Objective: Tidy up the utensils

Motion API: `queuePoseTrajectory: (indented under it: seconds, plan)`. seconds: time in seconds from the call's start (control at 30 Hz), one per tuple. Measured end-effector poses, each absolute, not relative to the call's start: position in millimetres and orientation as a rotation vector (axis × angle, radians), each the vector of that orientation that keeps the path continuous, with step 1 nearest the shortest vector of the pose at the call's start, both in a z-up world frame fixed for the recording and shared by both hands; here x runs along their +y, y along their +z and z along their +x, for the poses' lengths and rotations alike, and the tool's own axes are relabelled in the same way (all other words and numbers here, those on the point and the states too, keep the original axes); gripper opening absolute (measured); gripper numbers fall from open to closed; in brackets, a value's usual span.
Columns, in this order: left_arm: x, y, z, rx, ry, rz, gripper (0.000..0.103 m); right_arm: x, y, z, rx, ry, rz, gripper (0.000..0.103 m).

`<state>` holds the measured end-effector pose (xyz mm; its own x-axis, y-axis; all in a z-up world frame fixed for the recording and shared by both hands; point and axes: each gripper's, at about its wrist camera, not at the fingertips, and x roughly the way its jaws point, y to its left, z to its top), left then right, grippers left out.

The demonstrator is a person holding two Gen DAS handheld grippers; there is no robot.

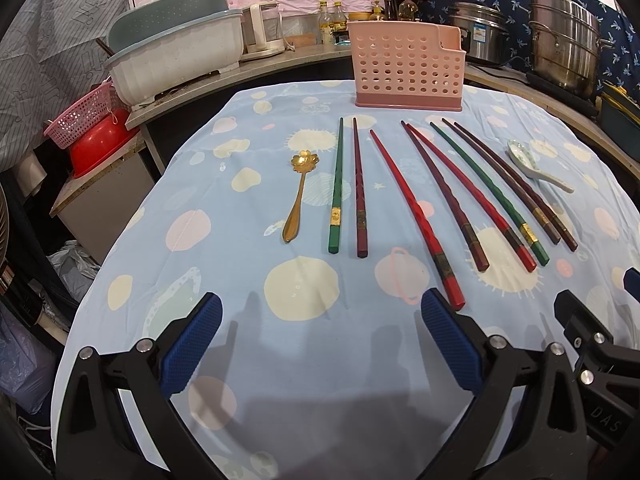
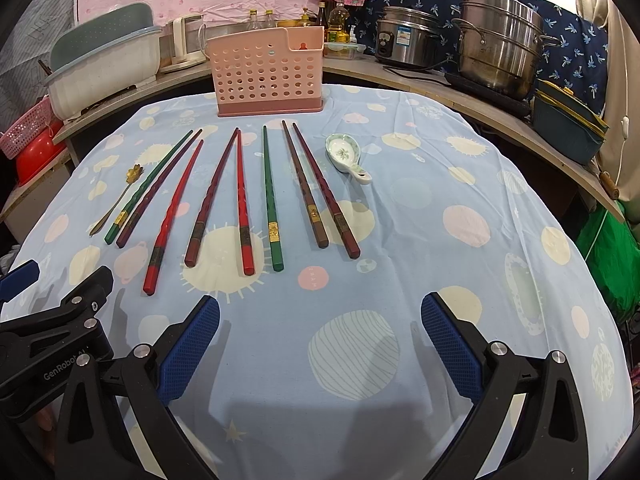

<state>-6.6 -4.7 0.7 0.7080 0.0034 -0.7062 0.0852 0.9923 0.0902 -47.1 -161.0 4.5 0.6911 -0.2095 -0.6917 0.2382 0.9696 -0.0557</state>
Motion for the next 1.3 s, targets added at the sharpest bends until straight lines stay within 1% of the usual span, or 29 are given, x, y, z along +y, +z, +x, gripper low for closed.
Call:
queuePoseTrajectory:
  seconds: [0.87, 1.3]
  plan:
    - [-4, 1, -7, 0.781, -0.046, 0.119, 0.095, -161, 4, -48, 0.768, -0.249, 0.041, 0.097]
    - [20, 20, -9, 0.751, -0.050, 0.064, 0.096, -181, 15, -55, 0.800, -0.240, 0.094, 0.097]
